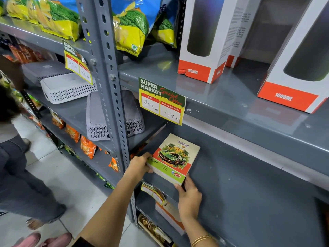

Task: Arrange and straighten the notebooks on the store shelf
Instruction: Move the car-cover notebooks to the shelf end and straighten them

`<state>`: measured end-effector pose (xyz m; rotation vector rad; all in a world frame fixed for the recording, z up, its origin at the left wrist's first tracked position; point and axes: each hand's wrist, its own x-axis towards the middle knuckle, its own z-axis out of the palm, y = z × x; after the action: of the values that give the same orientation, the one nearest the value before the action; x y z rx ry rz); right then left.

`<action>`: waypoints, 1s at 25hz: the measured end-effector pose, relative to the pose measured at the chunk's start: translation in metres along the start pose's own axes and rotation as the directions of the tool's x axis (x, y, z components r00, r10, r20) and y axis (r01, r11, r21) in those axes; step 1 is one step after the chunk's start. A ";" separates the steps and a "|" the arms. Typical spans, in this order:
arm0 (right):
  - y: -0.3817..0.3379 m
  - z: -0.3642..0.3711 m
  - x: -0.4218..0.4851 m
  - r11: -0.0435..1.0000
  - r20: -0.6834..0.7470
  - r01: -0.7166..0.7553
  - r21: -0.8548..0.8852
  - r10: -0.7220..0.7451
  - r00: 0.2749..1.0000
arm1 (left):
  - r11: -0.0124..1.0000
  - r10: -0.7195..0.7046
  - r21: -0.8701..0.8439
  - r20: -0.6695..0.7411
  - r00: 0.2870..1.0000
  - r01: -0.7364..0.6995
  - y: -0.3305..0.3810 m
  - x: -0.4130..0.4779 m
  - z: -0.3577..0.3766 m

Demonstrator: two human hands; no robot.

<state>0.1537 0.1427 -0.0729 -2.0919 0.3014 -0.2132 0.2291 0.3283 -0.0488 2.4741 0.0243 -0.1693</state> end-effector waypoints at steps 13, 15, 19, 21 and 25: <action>0.000 -0.005 0.003 0.996 0.050 0.051 -0.069 -0.047 0.998 | 0.997 0.007 0.078 0.146 0.989 -0.018 -0.001 0.014 -0.011; 0.000 -0.004 0.003 0.997 0.053 0.048 -0.068 -0.044 0.998 | 0.998 -0.002 0.069 0.136 0.991 -0.008 -0.003 0.014 -0.010; 0.000 -0.008 0.005 0.996 0.071 0.047 -0.074 -0.041 0.997 | 0.999 -0.028 0.037 0.138 0.990 0.023 -0.007 0.009 -0.007; -0.001 -0.013 0.004 0.998 0.124 0.024 -0.053 -0.017 0.992 | 0.994 -0.089 -0.050 0.086 0.992 0.094 -0.002 0.001 0.002; -0.005 -0.031 0.002 0.997 0.151 -0.064 -0.045 0.070 0.986 | 0.997 -0.034 0.061 -0.176 0.984 0.045 0.037 -0.031 0.032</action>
<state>0.1482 0.1192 -0.0531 -2.1205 0.2852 -0.0059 0.1964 0.2798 -0.0470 2.5478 0.1452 0.0310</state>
